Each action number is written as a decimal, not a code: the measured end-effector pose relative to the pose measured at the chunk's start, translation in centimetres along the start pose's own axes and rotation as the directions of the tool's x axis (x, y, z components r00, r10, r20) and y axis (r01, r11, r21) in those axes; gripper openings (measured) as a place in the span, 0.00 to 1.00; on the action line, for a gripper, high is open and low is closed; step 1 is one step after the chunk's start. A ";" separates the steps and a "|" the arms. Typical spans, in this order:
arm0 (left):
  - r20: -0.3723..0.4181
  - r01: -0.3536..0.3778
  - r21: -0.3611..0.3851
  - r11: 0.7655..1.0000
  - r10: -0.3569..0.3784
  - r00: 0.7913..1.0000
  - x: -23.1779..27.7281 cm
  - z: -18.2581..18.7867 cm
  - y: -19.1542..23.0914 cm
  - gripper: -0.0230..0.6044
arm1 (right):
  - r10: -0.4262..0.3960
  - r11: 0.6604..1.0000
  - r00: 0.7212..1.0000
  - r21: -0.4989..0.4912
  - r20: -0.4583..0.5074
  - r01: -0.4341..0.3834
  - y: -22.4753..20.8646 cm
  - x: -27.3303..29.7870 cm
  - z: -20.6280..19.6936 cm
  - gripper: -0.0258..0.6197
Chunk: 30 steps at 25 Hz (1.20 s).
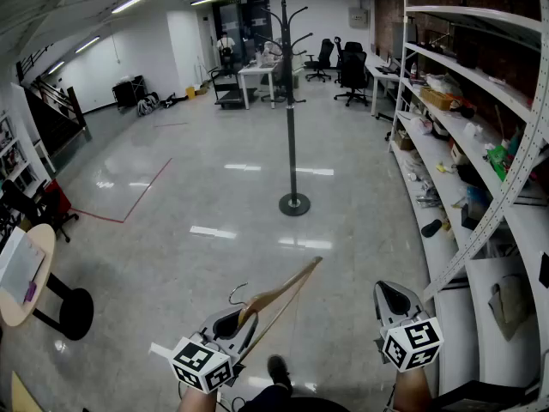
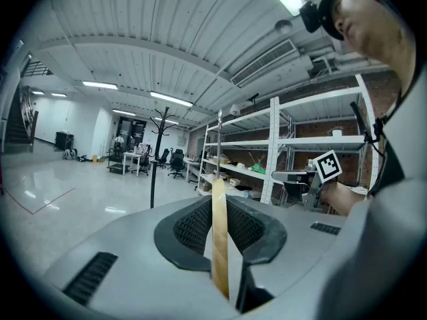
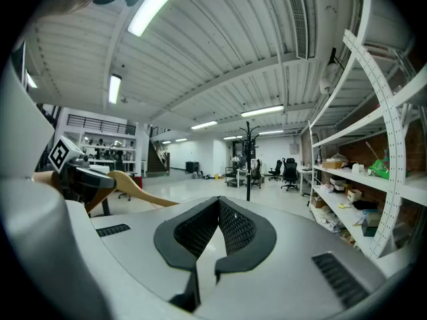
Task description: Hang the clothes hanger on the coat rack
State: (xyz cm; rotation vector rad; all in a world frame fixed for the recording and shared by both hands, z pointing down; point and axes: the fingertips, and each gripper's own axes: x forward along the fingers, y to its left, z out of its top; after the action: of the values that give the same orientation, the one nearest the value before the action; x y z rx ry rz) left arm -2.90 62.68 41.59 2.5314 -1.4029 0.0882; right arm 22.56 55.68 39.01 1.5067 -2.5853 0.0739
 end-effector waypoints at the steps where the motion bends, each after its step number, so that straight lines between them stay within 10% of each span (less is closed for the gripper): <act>1: 0.003 0.005 -0.004 1.000 -0.005 1.000 1.0 0.2 1.0 0.12 | 0.011 1.000 1.000 0.020 0.005 -0.011 0.0 1.4 0.3 0.05; 19: -0.033 0.103 0.008 0.995 -0.102 0.994 13.8 5.5 17.9 0.12 | 0.040 0.999 0.999 0.027 -0.003 -0.040 0.4 23.6 4.7 0.05; 30: -0.041 0.119 0.039 0.992 -0.118 0.992 28.6 8.9 23.5 0.12 | 0.071 0.997 0.997 0.029 0.029 -0.072 -9.0 36.3 6.3 0.05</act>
State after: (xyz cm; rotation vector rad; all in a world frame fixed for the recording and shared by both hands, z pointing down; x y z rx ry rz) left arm -7.95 24.95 42.14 2.6256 -1.2456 0.1457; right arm 12.13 19.27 38.02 1.4343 -2.6719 0.1006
